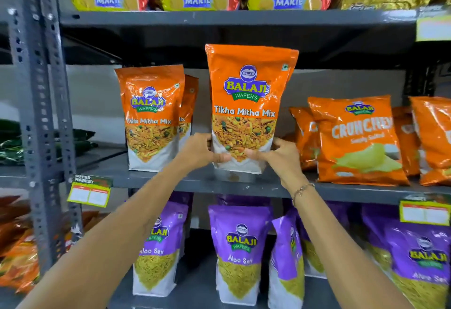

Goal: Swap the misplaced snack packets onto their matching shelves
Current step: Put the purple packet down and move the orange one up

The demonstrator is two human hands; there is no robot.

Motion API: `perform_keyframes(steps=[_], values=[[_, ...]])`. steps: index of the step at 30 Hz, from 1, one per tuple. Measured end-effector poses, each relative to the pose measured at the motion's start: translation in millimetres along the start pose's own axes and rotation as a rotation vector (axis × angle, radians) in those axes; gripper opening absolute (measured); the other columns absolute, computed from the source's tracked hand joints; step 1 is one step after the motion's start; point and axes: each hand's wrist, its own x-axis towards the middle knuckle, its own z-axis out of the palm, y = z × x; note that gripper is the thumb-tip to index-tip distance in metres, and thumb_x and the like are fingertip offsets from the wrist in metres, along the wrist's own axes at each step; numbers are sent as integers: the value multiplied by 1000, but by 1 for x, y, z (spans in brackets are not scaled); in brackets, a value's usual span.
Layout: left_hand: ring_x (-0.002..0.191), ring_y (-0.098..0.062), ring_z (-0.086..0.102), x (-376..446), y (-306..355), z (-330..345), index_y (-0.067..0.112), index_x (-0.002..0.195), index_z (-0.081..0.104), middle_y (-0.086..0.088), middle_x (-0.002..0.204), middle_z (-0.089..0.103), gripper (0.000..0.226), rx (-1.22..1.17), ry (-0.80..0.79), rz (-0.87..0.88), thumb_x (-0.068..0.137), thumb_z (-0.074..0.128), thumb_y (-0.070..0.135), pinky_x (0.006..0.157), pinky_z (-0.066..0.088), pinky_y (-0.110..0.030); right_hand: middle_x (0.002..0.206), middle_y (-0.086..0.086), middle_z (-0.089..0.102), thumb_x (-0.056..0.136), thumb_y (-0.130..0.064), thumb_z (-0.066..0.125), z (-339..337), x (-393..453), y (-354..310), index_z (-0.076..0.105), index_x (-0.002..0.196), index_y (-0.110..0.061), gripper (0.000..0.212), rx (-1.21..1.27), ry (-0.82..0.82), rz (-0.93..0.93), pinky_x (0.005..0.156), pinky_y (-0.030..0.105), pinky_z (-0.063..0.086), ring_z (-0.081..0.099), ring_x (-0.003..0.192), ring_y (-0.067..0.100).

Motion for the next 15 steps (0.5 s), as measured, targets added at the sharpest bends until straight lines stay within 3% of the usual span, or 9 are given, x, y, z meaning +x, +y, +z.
perform_keyframes(steps=[3,5,8,10,12,15], values=[[61,-13,49,16,-22,3,14,76,59,2,62,55,35,-65,-54,-81,65,84,35,61,43,-25,87,-8,76,43,-39,93,20,22,16,72,83,-25,47,-24,-16,47,72,30,59,71,85,9],[54,-1,49,23,-33,7,25,68,54,6,65,62,31,-85,-52,-97,66,84,31,50,41,-7,85,-8,75,40,-42,92,28,33,26,72,83,-26,50,-34,-23,74,73,32,60,71,83,8],[44,13,51,31,-45,15,29,61,48,16,83,58,37,-124,-23,-87,66,85,26,40,35,0,86,-7,76,30,-48,91,33,43,36,74,87,-22,65,-30,-45,100,75,34,60,71,84,9],[42,19,48,35,-51,19,29,60,49,18,67,61,37,-132,-15,-98,65,85,27,38,33,0,86,-6,76,29,-48,91,34,48,40,73,84,-23,62,-29,-61,106,75,34,60,72,87,12],[41,16,48,37,-54,22,29,59,48,17,46,51,39,-115,-14,-105,63,86,33,37,32,-3,87,-5,76,36,-40,93,33,50,43,72,81,-24,52,-38,-75,116,76,35,60,71,88,13],[42,-1,45,40,-57,27,24,57,44,13,47,43,44,-87,-11,-63,62,85,40,40,32,-11,88,-4,76,33,-42,93,27,51,45,71,82,-24,56,-48,-85,131,76,35,59,71,89,14]])
